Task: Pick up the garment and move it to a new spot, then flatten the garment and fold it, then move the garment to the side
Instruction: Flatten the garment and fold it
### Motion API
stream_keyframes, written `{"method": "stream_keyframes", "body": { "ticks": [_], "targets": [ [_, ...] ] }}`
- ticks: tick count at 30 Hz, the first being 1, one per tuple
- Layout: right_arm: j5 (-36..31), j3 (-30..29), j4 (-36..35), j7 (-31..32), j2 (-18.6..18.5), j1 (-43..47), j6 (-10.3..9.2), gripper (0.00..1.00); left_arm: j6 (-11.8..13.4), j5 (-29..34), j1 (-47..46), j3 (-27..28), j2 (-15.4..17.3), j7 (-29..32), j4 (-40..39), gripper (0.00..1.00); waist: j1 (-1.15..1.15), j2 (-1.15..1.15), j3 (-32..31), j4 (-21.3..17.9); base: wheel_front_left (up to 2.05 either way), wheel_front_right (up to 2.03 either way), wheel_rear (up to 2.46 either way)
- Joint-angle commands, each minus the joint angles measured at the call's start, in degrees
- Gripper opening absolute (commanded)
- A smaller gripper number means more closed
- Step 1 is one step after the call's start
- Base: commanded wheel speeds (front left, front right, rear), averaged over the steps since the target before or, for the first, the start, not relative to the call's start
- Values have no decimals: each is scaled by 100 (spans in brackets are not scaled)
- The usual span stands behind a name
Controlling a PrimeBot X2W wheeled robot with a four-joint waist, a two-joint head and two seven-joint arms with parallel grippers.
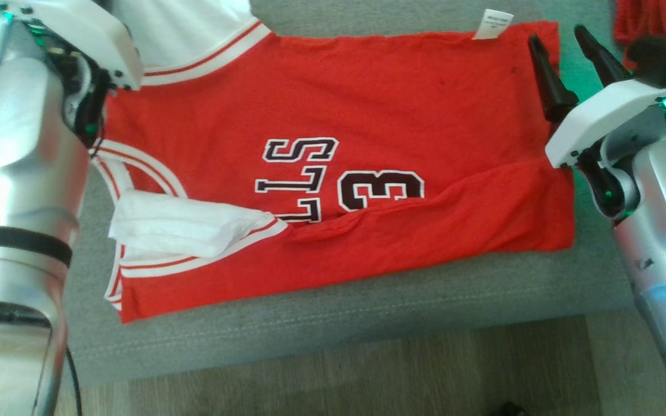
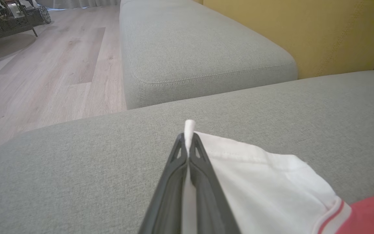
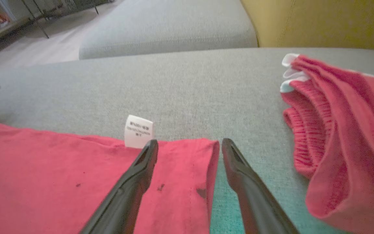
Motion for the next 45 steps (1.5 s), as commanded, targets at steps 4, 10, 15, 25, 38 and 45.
{"method": "stream_keyframes", "body": {
  "ticks": [4,10,15,25,38,45],
  "targets": [
    [166,304,324,157,-187,-308,-1,100,-13,-70,-98,27,135,-96,-261,0,0,0,-26,129,0,0,0],
    [326,661,922,165,-393,-700,-1,100,-24,-141,-156,-60,67,-123,-334,0,0,0,59,209,0,0,0],
    [419,931,1336,50,-502,-974,-1,100,-28,-179,-229,-122,46,-126,-384,0,0,0,144,256,0,0,0],
    [851,1389,1796,-66,-529,-1272,-1,100,-31,-231,-301,-219,37,-108,-383,0,0,0,223,290,0,0,0],
    [1461,2349,1790,-391,-848,-1338,-1,0,-4,-375,-212,-226,24,-245,-337,0,0,0,148,396,0,0,0],
    [1551,2641,1714,-1032,-1006,-1199,-1,0,-11,-660,95,-54,35,-376,-488,0,0,0,-128,471,0,0,0]
  ]
}}
